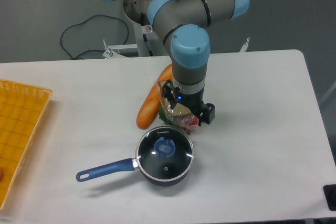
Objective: Open the lid
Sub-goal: 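Lower the gripper over the saucepan's glass lid, centered on the blue knob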
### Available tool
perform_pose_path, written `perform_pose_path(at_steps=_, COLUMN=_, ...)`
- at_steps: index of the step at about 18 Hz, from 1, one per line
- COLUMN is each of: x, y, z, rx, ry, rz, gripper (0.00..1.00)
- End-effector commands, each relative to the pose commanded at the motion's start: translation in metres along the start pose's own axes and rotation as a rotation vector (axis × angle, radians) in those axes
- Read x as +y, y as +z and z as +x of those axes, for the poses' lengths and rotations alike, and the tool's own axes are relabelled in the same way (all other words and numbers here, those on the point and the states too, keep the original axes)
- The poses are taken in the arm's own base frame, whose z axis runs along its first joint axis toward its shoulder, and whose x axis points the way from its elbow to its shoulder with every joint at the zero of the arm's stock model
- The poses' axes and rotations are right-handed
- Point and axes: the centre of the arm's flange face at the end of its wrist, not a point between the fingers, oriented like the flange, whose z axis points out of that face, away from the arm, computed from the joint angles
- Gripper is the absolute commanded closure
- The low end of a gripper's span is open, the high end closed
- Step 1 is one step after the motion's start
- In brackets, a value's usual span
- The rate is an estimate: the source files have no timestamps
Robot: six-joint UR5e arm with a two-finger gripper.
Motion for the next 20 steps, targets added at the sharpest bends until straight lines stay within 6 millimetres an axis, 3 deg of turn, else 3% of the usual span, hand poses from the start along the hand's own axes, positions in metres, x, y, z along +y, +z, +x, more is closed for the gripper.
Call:
perform_pose_path(at_steps=7, x=-0.017, y=0.008, z=0.011, rx=0.008, ry=-0.086, rz=-0.006, gripper=0.00)
perform_pose_path(at_steps=14, x=-0.040, y=0.017, z=0.034, rx=0.015, ry=-0.145, rz=-0.017, gripper=0.00)
perform_pose_path(at_steps=20, x=-0.055, y=0.025, z=0.037, rx=0.016, ry=-0.194, rz=-0.022, gripper=0.00)
